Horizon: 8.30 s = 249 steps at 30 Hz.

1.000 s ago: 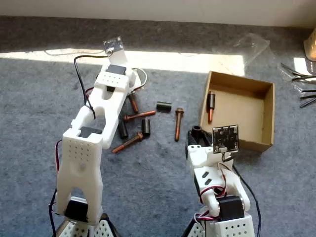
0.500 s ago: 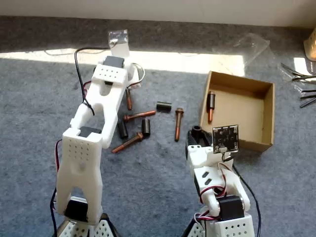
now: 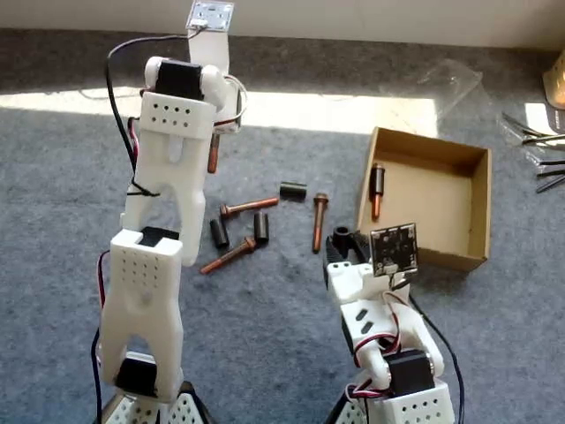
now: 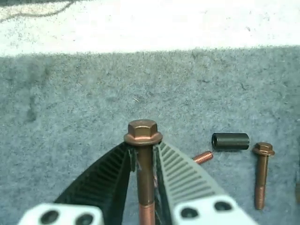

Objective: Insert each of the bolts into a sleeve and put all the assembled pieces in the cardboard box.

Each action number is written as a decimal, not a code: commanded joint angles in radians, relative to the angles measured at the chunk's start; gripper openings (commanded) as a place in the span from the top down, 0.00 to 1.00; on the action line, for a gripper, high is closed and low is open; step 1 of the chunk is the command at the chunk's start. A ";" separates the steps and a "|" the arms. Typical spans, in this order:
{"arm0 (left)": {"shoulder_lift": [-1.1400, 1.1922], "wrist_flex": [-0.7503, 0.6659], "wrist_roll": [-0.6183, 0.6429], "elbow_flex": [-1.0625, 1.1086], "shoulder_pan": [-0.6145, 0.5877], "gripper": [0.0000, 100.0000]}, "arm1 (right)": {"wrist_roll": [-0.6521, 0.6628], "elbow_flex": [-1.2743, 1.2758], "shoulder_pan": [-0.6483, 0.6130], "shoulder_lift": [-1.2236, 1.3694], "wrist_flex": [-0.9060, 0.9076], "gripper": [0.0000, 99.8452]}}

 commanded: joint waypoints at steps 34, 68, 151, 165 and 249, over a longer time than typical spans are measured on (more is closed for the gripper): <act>-1.307 -0.180 -0.060 1.139 0.194 1.00 | 0.061 0.094 -0.289 -0.013 -0.335 1.00; -1.979 -1.427 -0.262 2.121 0.255 1.00 | 0.058 0.211 -0.367 -0.005 -0.550 1.00; -2.382 -1.432 0.112 2.476 0.432 1.00 | 0.189 0.211 -0.374 -0.012 -0.521 1.00; -2.381 -1.570 0.025 2.557 0.437 1.00 | 0.189 0.211 -0.374 -0.010 -0.519 1.00; -2.394 -1.468 0.043 2.631 0.430 1.00 | 0.184 0.211 -0.369 -0.012 -0.519 1.00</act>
